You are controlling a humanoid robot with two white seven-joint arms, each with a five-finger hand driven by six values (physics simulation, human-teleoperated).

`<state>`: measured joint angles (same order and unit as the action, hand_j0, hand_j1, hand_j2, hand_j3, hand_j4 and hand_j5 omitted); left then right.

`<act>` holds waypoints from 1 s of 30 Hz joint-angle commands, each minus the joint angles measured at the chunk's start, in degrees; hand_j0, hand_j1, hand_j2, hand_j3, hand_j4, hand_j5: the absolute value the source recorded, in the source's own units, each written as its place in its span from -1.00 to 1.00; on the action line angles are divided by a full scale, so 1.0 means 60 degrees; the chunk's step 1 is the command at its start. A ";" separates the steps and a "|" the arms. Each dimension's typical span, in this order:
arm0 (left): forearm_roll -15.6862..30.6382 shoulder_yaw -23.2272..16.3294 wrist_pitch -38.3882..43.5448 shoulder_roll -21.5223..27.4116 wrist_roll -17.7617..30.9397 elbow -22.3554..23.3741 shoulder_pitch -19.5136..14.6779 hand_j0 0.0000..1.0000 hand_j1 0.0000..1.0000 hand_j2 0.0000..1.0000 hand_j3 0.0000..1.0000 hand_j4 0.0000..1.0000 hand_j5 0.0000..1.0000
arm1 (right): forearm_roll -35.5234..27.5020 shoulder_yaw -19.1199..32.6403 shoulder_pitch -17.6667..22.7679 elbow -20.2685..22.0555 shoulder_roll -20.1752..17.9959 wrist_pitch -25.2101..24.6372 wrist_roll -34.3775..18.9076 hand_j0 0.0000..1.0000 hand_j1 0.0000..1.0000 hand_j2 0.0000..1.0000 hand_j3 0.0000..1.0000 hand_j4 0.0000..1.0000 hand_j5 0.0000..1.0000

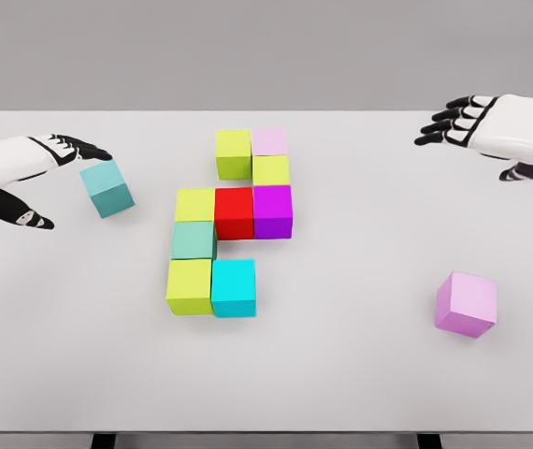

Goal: Assemble the squares on the desktop into the number 2

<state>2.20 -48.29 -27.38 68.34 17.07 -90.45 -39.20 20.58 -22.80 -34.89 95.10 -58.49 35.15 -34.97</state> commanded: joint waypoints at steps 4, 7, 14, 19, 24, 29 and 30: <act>0.0073 0.0006 0.0681 -0.0023 -0.0090 0.0002 0.0000 1.00 1.00 1.00 1.00 1.00 1.00 | -0.0091 -0.0037 -0.0058 0.0044 -0.0168 -0.0025 -0.0004 1.00 1.00 1.00 1.00 1.00 1.00; 0.3084 -0.0139 0.1473 -0.0580 -0.0061 0.0397 -0.0044 1.00 1.00 1.00 1.00 1.00 1.00 | -0.0091 -0.0052 -0.0088 0.0073 -0.1280 -0.0025 -0.0004 1.00 1.00 1.00 1.00 1.00 1.00; 0.3354 -0.0404 0.7638 -0.0506 -0.1658 -0.1712 -0.0190 0.85 0.85 0.85 0.85 0.85 0.85 | -0.0047 -0.1677 -0.0190 0.0674 -0.2190 -0.0025 -0.0004 1.00 1.00 1.00 1.00 1.00 1.00; 0.3355 -0.0507 0.8826 -0.0755 -0.1746 -0.1756 -0.0234 0.80 0.80 0.80 0.80 0.80 0.80 | 0.0026 -0.2512 -0.0278 0.0689 -0.2322 -0.0025 -0.0004 1.00 1.00 1.00 1.00 1.00 1.00; 0.3355 -0.0507 0.9017 -0.1121 -0.1907 -0.1741 -0.0234 0.78 0.78 0.78 0.78 0.78 0.78 | 0.0349 -0.3025 -0.0249 0.0689 -0.2498 -0.0025 -0.0004 1.00 1.00 1.00 1.00 1.00 1.00; 0.3442 -0.0580 1.0085 -0.1912 -0.3882 -0.1741 -0.0234 0.78 0.78 0.78 0.78 0.78 0.78 | 0.0949 -0.3070 -0.0190 0.0689 -0.2205 -0.0025 -0.0004 1.00 1.00 1.00 1.00 1.00 1.00; 0.3442 -0.0667 1.0130 -0.1956 -0.4060 -0.1741 -0.0234 0.78 0.78 0.78 0.78 0.78 0.78 | 0.0949 -0.3070 -0.0176 0.0689 -0.2190 -0.0025 -0.0004 1.00 1.00 1.00 1.00 1.00 1.00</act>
<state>22.96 -51.90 30.91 58.27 -2.65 -100.88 -40.61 25.53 -41.01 -35.95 99.22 -71.96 35.13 -35.02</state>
